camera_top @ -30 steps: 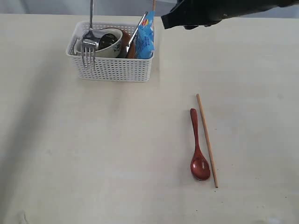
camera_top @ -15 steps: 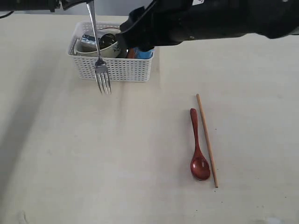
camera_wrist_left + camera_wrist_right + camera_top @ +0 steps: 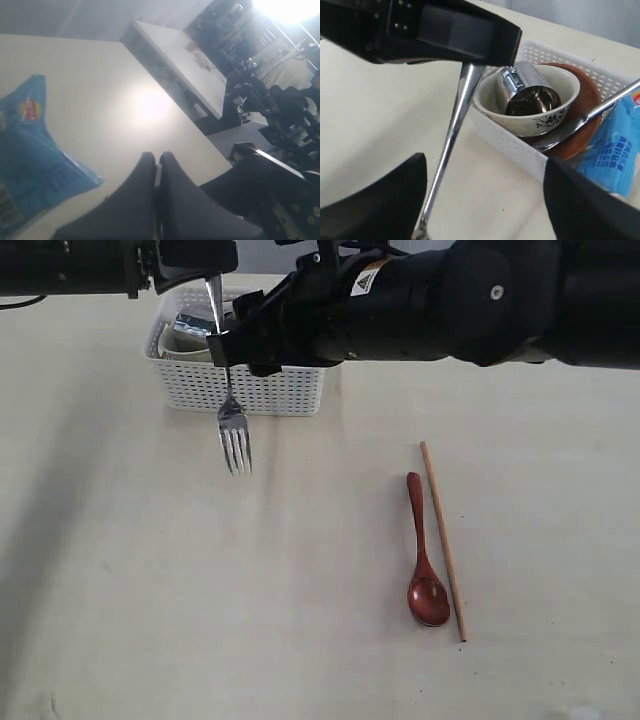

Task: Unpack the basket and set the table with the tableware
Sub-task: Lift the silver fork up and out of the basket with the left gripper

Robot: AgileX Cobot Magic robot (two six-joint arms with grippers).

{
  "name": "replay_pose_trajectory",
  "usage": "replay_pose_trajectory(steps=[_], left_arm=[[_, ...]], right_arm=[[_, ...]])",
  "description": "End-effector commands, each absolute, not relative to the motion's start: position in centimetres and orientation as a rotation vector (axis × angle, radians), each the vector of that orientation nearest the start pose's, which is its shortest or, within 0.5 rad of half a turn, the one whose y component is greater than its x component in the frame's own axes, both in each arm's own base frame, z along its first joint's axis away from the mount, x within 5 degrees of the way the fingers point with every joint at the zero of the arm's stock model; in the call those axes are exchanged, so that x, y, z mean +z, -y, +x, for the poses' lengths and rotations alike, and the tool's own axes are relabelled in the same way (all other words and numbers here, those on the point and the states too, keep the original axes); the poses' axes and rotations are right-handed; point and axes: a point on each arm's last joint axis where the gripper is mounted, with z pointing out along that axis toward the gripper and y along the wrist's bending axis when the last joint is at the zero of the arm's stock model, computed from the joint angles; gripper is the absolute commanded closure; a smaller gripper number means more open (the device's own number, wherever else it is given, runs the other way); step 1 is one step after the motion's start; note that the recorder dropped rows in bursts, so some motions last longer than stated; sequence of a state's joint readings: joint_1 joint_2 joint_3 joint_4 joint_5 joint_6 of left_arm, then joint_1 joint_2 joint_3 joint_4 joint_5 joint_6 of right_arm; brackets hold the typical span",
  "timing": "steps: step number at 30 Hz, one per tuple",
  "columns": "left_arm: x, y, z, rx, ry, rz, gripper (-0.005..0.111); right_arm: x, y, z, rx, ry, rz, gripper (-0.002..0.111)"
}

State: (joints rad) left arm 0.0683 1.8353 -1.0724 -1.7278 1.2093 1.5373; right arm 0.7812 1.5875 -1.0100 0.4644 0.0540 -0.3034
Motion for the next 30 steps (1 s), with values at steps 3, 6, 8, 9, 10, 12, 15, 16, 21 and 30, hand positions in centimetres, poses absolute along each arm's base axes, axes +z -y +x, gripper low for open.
replay_pose_trajectory(steps=[3, 6, 8, 9, 10, 12, 15, 16, 21, 30], left_arm=[[23.8, 8.2, 35.4, -1.378, -1.828, 0.430, 0.107], [23.8, 8.4, 35.3, -1.383, -1.828, 0.438, 0.107], [23.8, 8.4, 35.3, -1.383, -1.828, 0.438, 0.107], [23.8, 8.4, 35.3, -1.383, -1.828, 0.438, 0.107], [23.8, 8.4, 35.3, -1.383, -1.828, 0.438, 0.107], [23.8, 8.4, 35.3, -1.383, -1.828, 0.438, 0.107], [23.8, 8.4, 35.3, -1.383, -1.828, 0.438, 0.107], [23.8, 8.4, 35.3, -1.383, -1.828, 0.438, 0.107], [23.8, 8.4, 35.3, -1.382, -1.827, 0.439, 0.107], [23.8, 8.4, 35.3, -1.377, -1.830, 0.436, 0.107]], right_arm=[[25.8, -25.1, 25.0, 0.602, -2.066, -0.628, 0.046], [25.8, -25.1, 25.0, 0.613, -2.075, -0.608, 0.046], [25.6, -25.2, 25.1, 0.613, -2.083, -0.605, 0.046], [25.4, -25.2, 25.1, 0.613, -2.089, -0.603, 0.046], [25.2, -25.3, 25.2, 0.611, -2.094, -0.605, 0.046], [24.7, -25.4, 25.3, 0.605, -2.107, -0.608, 0.046], [24.2, -25.5, 25.4, 0.599, -2.121, -0.614, 0.046], [24.2, -25.5, 25.4, 0.600, -2.124, -0.612, 0.046], [24.2, -25.6, 25.4, 0.610, -2.130, -0.592, 0.046], [24.2, -25.5, 25.3, 0.614, -2.146, -0.604, 0.046]])
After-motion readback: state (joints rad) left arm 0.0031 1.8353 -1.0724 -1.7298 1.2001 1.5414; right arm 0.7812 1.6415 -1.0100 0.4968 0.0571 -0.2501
